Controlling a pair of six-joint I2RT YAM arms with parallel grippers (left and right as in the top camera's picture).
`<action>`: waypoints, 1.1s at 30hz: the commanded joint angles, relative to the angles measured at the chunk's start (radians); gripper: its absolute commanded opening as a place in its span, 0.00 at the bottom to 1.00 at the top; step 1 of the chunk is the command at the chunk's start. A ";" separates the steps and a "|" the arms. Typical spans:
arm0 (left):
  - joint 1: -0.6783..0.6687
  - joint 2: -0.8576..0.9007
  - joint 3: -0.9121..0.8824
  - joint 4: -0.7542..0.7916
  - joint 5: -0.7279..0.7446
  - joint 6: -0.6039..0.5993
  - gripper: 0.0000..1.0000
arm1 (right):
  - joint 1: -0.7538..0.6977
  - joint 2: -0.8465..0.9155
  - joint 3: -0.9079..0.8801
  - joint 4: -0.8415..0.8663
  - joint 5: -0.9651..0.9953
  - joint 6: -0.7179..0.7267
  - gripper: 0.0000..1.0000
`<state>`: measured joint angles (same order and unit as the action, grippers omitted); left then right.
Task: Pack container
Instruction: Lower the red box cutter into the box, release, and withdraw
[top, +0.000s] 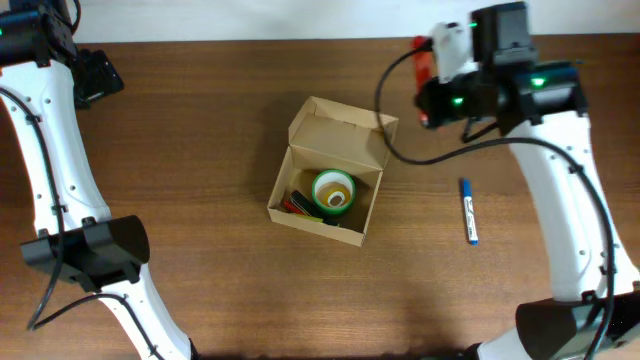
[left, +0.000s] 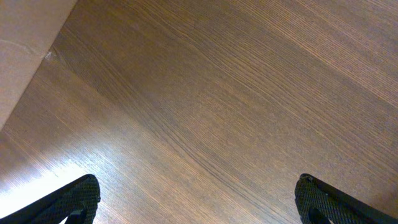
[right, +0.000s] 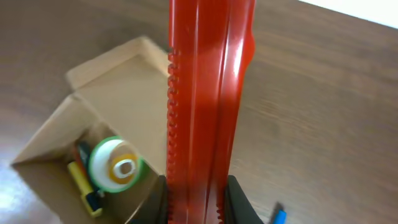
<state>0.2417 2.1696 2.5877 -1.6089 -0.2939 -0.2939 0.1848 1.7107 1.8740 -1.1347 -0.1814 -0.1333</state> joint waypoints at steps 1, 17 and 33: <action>0.003 0.017 -0.003 -0.001 0.003 0.004 1.00 | 0.082 -0.004 0.016 -0.007 0.013 -0.042 0.04; 0.003 0.017 -0.003 -0.001 0.003 0.004 1.00 | 0.466 0.147 -0.133 -0.092 0.096 -0.359 0.04; 0.003 0.017 -0.003 0.000 0.003 0.004 1.00 | 0.476 0.328 -0.179 -0.051 0.072 -0.365 0.04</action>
<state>0.2417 2.1696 2.5877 -1.6089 -0.2939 -0.2939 0.6506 2.0266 1.7031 -1.1881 -0.0948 -0.4816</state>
